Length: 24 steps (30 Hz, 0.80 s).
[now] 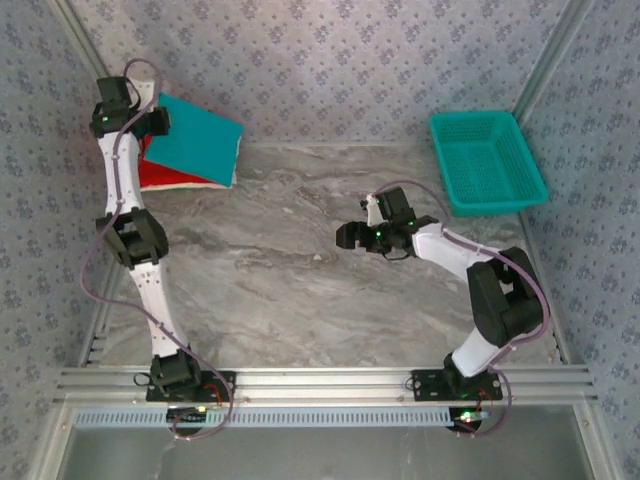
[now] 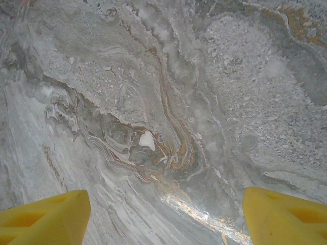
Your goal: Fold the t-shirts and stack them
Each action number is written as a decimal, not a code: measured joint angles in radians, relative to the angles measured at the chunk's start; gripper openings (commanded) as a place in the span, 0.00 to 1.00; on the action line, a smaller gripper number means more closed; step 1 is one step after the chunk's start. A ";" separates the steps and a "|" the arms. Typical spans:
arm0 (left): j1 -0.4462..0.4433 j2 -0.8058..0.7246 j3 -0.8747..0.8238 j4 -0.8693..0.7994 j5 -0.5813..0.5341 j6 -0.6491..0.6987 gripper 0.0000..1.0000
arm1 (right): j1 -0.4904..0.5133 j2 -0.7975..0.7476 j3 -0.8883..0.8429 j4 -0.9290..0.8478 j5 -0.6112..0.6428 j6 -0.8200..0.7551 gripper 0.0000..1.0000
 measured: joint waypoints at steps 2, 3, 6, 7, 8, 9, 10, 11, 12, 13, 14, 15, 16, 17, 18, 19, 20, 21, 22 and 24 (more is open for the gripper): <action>0.019 0.035 0.003 0.014 -0.019 -0.014 0.26 | -0.002 0.000 0.014 -0.013 0.003 -0.002 0.81; 0.029 0.053 0.003 0.021 -0.031 -0.020 0.36 | -0.004 -0.002 0.019 -0.018 0.004 -0.003 0.81; 0.054 0.096 0.003 0.042 -0.094 -0.042 0.49 | -0.006 -0.008 0.025 -0.030 0.011 -0.008 0.81; 0.061 0.106 0.003 0.046 -0.117 -0.050 0.56 | -0.008 -0.010 0.026 -0.037 0.013 -0.011 0.81; 0.069 0.112 0.003 0.045 -0.141 -0.063 0.61 | -0.010 -0.013 0.029 -0.045 0.018 -0.013 0.81; 0.076 0.114 0.003 0.042 -0.161 -0.076 0.66 | -0.011 -0.015 0.031 -0.049 0.022 -0.017 0.81; 0.082 0.114 0.003 0.037 -0.175 -0.086 0.69 | -0.013 -0.018 0.031 -0.054 0.026 -0.020 0.81; 0.088 0.111 0.003 0.037 -0.189 -0.101 0.72 | -0.013 -0.024 0.031 -0.059 0.032 -0.024 0.81; 0.092 0.105 0.002 0.037 -0.200 -0.113 0.74 | -0.016 -0.030 0.031 -0.063 0.038 -0.029 0.81; 0.095 0.095 -0.005 0.037 -0.207 -0.127 0.75 | -0.019 -0.038 0.031 -0.067 0.046 -0.035 0.82; 0.097 0.078 -0.026 0.043 -0.210 -0.137 0.76 | -0.022 -0.046 0.031 -0.069 0.053 -0.040 0.82; 0.097 0.042 -0.075 0.054 -0.212 -0.150 0.77 | -0.024 -0.056 0.031 -0.070 0.063 -0.047 0.82; 0.094 -0.010 -0.158 0.080 -0.212 -0.161 0.79 | -0.026 -0.066 0.031 -0.070 0.073 -0.054 0.83; 0.091 -0.079 -0.268 0.120 -0.213 -0.170 0.81 | -0.029 -0.081 0.031 -0.068 0.088 -0.063 0.83; 0.083 -0.174 -0.417 0.178 -0.212 -0.181 0.82 | -0.029 -0.100 0.028 -0.061 0.106 -0.075 0.84; 0.072 -0.278 -0.569 0.237 -0.208 -0.193 0.82 | -0.029 -0.121 0.023 -0.052 0.126 -0.086 0.85; 0.061 -0.367 -0.693 0.287 -0.203 -0.204 0.82 | -0.029 -0.143 0.015 -0.041 0.146 -0.098 0.86; 0.045 -0.464 -0.823 0.344 -0.196 -0.217 0.84 | -0.029 -0.174 0.003 -0.028 0.178 -0.114 0.87; 0.025 -0.574 -0.960 0.413 -0.190 -0.232 0.88 | -0.029 -0.205 -0.013 -0.012 0.209 -0.130 0.88; -0.019 -0.764 -1.182 0.537 -0.170 -0.256 0.90 | -0.028 -0.277 -0.064 0.038 0.285 -0.166 0.90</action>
